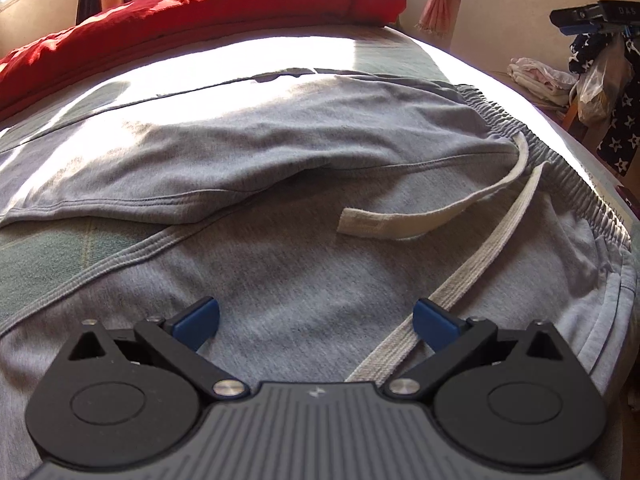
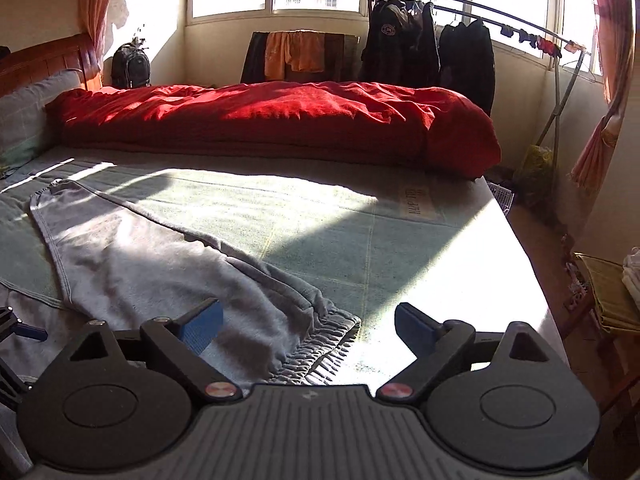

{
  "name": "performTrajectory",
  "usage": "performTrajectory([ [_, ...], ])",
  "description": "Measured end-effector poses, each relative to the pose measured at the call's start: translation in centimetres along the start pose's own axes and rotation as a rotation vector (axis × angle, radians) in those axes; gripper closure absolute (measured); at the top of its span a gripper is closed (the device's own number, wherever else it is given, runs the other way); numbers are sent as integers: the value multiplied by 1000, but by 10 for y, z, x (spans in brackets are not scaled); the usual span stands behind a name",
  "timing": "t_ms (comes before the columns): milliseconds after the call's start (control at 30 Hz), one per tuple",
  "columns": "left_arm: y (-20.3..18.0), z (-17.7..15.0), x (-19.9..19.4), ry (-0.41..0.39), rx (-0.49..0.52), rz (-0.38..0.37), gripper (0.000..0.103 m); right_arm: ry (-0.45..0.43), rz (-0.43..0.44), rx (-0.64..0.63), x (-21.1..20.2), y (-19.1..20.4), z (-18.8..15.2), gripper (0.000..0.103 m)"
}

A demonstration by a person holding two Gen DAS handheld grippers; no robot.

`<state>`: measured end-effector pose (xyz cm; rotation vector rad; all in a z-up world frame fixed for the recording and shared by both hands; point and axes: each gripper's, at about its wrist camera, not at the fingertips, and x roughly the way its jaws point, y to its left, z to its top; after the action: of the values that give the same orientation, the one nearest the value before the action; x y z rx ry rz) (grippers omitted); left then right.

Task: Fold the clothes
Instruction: 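Close the right gripper on the grey elastic pant cuff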

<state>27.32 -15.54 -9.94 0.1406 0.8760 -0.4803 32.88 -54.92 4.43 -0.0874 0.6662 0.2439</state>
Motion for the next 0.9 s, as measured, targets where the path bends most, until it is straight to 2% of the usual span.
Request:
performTrajectory([
  [100, 0, -1, 1, 0, 9, -5, 1, 33, 41, 32, 29, -26, 8, 36],
  [167, 1, 0, 2, 3, 13, -8, 1, 72, 68, 79, 59, -39, 1, 41],
  [333, 2, 1, 3, 4, 14, -17, 1, 153, 149, 214, 127, -66, -27, 41],
  [533, 3, -1, 4, -7, 17, -23, 1, 177, 253, 347, 174, -91, -51, 39],
  [633, 3, -2, 4, -15, 19, -25, 1, 146, 331, 392, 187, -95, -53, 38],
  [800, 4, -2, 6, -21, 20, -29, 0, 118, 436, 384, 209, -88, -43, 38],
  [900, 5, -2, 6, -23, 22, -35, 0, 144, 465, 327, 219, -77, -34, 38],
])
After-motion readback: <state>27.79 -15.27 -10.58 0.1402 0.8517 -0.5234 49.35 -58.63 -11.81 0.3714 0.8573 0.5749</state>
